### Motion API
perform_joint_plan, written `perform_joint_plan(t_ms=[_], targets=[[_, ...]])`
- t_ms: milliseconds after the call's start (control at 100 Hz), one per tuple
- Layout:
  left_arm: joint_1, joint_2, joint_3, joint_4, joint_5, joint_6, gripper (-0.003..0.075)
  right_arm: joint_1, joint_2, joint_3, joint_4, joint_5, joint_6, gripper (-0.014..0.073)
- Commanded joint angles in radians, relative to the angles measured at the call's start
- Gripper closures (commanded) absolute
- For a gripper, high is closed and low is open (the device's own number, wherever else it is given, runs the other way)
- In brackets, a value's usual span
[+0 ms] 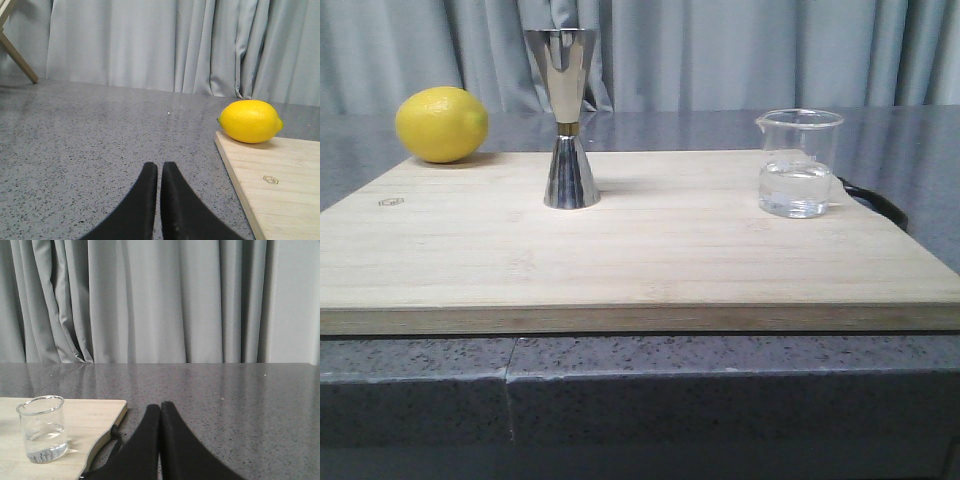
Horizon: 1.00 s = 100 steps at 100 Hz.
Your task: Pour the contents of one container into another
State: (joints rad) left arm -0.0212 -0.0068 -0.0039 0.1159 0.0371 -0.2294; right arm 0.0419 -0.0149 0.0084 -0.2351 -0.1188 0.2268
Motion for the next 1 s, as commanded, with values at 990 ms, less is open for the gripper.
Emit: perform_joint_plan(t_ms=[990], targets=[[-0.006,-0.026,0.012,0.006,-0.133,-0.005,0.0731,-0.003,-0.006,0.026,-0.007,-0.093,-0.006,0.0664]])
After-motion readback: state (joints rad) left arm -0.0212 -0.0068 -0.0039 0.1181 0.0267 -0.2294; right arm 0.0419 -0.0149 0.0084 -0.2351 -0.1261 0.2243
